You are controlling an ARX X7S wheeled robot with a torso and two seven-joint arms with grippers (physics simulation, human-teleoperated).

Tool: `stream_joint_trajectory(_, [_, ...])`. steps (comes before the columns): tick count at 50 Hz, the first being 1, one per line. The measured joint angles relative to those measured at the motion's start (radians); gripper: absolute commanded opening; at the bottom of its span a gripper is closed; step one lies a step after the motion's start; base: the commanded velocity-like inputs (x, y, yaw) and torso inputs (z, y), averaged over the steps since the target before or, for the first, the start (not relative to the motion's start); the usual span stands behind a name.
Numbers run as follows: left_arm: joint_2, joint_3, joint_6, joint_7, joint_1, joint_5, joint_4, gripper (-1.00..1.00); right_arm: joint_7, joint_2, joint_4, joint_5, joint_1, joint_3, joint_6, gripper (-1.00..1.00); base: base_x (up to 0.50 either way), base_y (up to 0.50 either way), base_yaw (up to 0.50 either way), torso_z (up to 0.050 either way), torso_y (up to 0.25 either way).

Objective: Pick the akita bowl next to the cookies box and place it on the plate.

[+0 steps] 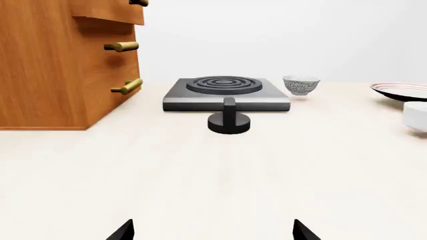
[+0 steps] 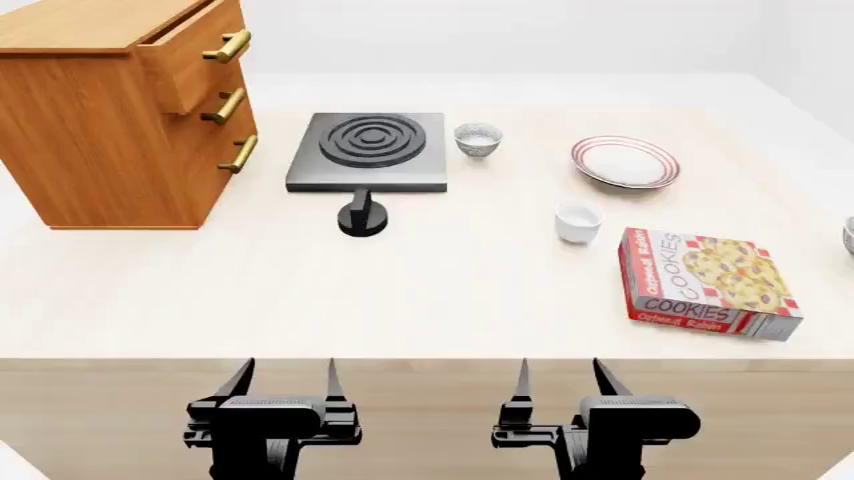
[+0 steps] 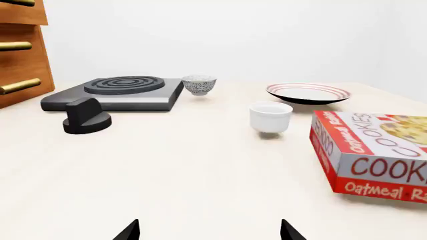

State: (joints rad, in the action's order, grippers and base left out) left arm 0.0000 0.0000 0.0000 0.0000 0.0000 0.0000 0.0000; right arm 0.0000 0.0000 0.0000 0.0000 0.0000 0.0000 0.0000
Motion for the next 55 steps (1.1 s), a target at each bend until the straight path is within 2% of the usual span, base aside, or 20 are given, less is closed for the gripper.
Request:
stream_joint_trajectory(27, [-0.056,0.067,-0.002,-0.067,-0.008,-0.049,-0.009,1.0,0.066,0.055,0.005,0.057,0.002,-0.069,0.0,1.0,0.0,0.0,0.0,0.0,0.0])
stream_joint_trajectory(44, [-0.059,0.071,-0.023,-0.079,-0.011,-0.045,0.0,1.0,0.069,0.059,0.009,0.065,0.006,-0.071,0.0,1.0,0.0,0.0,0.0,0.0,0.0])
stream_joint_trajectory(50, [-0.072,0.07,-0.011,-0.107,-0.001,-0.039,0.056,1.0,0.085,0.064,-0.035,0.098,0.006,-0.058,-0.015,1.0,0.0,0.0,0.0,0.0,0.0])
stream_joint_trajectory(55, [-0.086,0.04,0.052,-0.159,0.022,-0.01,0.168,1.0,0.092,0.062,-0.138,0.179,0.005,-0.013,-0.117,1.0,0.0,0.0,0.0,0.0,0.0])
